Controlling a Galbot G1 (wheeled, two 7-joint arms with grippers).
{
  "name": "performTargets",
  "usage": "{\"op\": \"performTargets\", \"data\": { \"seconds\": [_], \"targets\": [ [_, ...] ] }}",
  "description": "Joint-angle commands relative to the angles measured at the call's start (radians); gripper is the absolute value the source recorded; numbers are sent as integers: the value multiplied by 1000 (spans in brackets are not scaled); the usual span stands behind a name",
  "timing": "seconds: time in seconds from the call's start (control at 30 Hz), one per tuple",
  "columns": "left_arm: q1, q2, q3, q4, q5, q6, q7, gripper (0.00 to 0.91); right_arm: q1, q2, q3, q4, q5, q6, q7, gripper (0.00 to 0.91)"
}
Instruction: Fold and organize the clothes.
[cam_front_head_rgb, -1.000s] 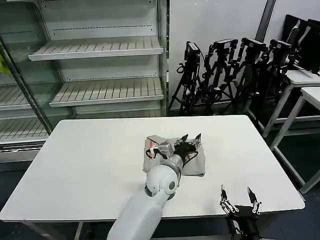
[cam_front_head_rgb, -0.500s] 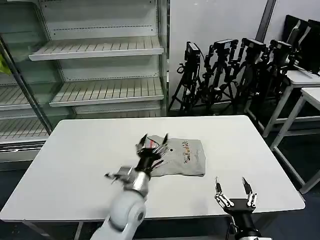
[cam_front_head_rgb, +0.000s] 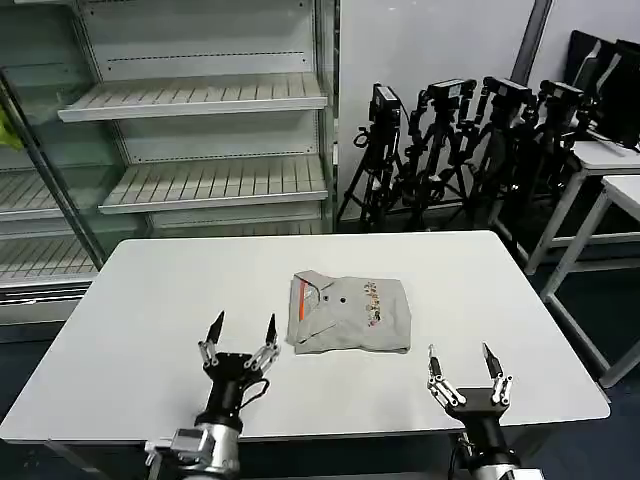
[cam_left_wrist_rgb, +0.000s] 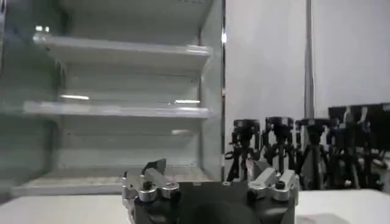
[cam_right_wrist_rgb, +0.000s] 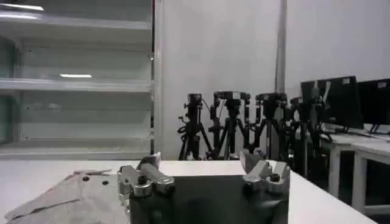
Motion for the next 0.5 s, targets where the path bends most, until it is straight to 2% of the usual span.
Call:
{"op": "performTargets", "data": {
  "seconds": [0.03,0.33,0.5],
  "targets": [
    [166,3,-53,-85,131,-48,27,907,9,0,-6,-7,-3,11,3,907],
    [188,-2,-51,-95,137,-45,37,907,14,-5,-10,-18,4,21,6,907],
    [198,-6,-51,-96,144,-48,38,907,7,-10,-18,-4,-39,22,21,907]
  ]
}}
